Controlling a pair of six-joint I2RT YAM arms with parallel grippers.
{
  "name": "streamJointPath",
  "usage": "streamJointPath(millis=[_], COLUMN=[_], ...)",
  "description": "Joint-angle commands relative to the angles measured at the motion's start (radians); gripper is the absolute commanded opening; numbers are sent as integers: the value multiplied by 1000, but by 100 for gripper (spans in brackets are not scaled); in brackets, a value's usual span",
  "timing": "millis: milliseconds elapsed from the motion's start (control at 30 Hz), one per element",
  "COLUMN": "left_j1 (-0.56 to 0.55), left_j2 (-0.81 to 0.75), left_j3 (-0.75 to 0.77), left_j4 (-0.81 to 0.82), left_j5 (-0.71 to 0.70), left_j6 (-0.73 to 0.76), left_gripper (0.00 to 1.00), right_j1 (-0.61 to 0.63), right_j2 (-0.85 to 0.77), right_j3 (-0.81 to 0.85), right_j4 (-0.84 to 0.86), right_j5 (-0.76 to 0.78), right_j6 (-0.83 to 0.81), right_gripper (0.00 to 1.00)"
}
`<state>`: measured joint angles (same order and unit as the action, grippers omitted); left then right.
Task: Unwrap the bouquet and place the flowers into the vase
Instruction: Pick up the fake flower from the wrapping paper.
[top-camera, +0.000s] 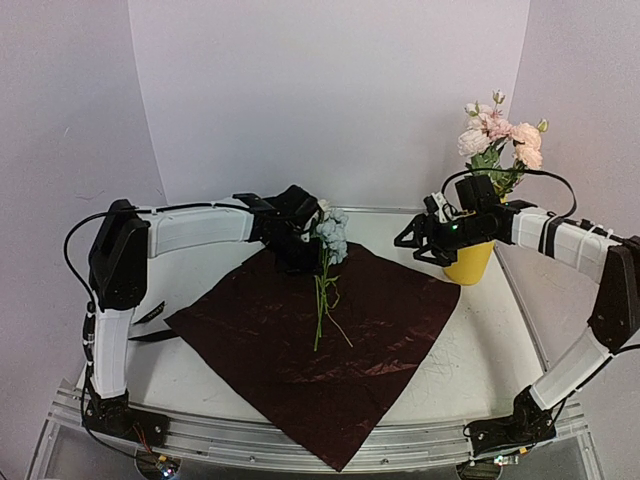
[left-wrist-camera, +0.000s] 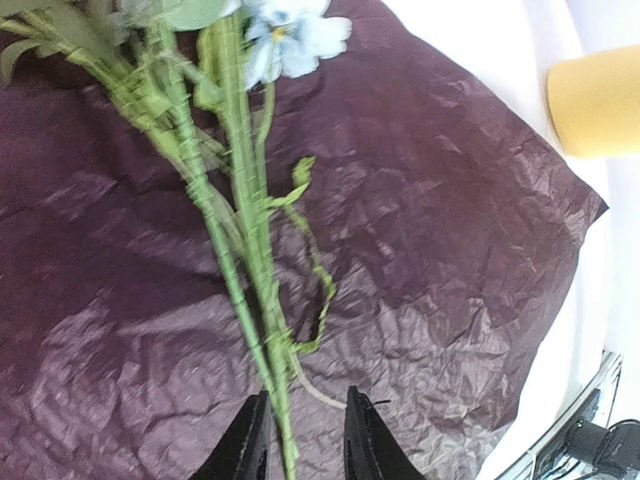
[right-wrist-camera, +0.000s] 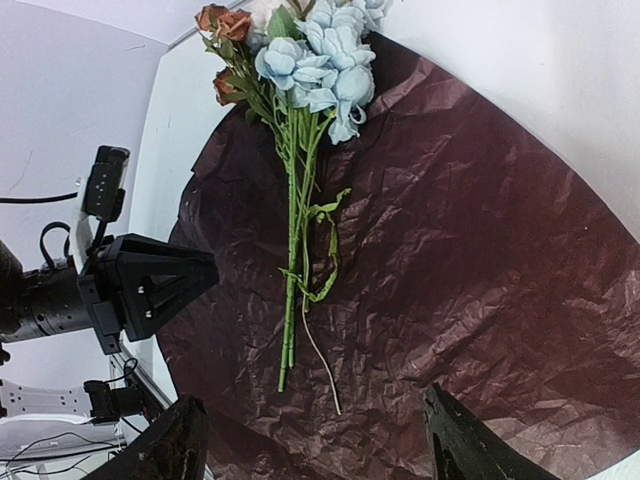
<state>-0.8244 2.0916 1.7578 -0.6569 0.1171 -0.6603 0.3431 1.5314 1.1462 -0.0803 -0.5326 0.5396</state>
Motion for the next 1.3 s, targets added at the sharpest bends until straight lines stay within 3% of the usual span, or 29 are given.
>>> streamJointPath(millis=[0, 300, 533, 967, 1167, 1267], left_j1=[-14, -15, -15, -15, -14, -15], left_j2=[62, 142, 170, 230, 238, 251], left_j3=[88, 136, 135, 149, 141, 140], left_j4=[-2, -4, -6, -7, -10, -10], left_j5=[15, 48, 47, 68, 58, 66], left_j6=[9, 28, 35, 40, 30, 30], left_gripper=[24, 20, 28, 23, 29, 24], right_j1=[5, 5, 5, 5, 4, 5], right_j2=[-4, 7, 10, 35, 38, 41], right_j3=[32, 39, 39, 67, 70, 74], right_j4=[-9, -9, -9, -9, -10, -12], right_j5=[-16, -10, -4, -5, -6, -9], right_j6=[-4, -3, -9, -23, -30, -32], right_gripper=[75, 75, 76, 76, 76, 76])
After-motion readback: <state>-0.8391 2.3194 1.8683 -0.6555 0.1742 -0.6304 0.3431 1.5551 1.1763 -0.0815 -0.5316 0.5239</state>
